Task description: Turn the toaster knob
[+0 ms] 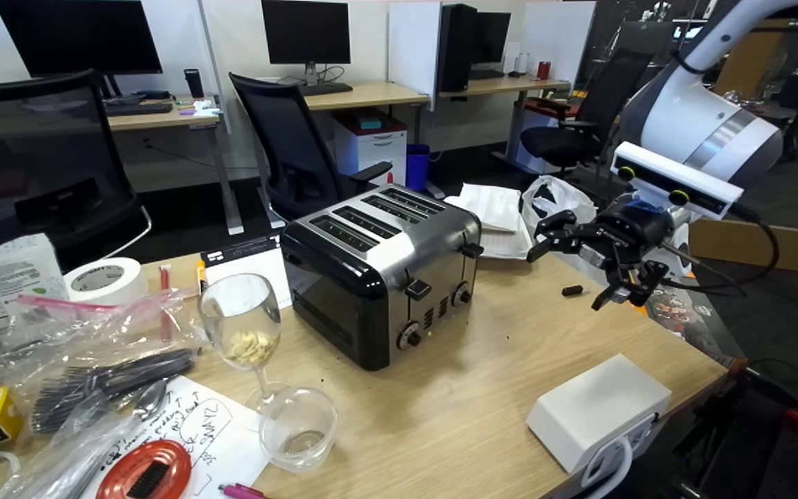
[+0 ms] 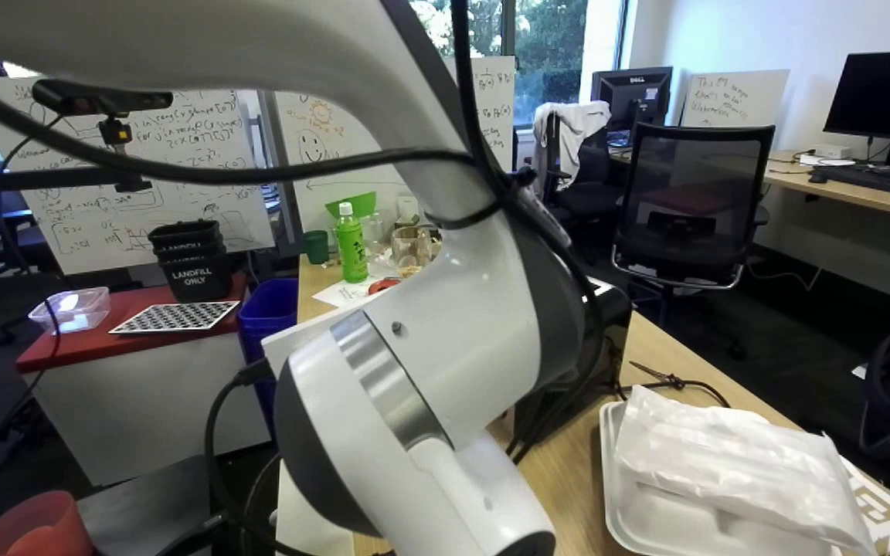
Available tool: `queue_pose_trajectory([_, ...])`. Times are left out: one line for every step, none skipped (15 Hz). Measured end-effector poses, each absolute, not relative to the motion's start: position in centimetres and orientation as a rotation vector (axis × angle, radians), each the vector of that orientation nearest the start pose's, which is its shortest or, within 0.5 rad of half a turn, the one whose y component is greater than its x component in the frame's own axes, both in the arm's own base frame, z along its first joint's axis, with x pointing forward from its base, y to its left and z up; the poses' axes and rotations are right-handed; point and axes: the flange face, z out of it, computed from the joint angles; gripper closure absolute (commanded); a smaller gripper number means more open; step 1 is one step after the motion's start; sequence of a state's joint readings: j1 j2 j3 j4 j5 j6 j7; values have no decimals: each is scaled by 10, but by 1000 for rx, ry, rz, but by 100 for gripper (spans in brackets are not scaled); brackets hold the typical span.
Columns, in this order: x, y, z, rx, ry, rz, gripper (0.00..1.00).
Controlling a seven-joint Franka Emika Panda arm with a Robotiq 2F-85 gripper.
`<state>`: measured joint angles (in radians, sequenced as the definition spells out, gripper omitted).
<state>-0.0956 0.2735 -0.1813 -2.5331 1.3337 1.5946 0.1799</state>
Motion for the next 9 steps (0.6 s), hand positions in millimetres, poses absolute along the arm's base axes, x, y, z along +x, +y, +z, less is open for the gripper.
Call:
queue_pose_trajectory([387, -9, 182, -1325, 1249, 989, 0])
queue_pose_trajectory([386, -8, 183, -1314, 1254, 981, 0])
queue_pose_trajectory([385, -8, 184, -1310, 1256, 977, 0])
queue_pose_trajectory([385, -8, 185, -1309, 1257, 974, 0])
queue_pose_trajectory([385, -8, 185, -1309, 1257, 972, 0])
queue_pose_trajectory([385, -8, 185, -1309, 1257, 971, 0])
queue_pose_trajectory([385, -8, 185, -1309, 1258, 971, 0])
queue_pose_trajectory([385, -8, 185, -1309, 1258, 971, 0])
queue_pose_trajectory([385, -8, 185, -1309, 1258, 972, 0])
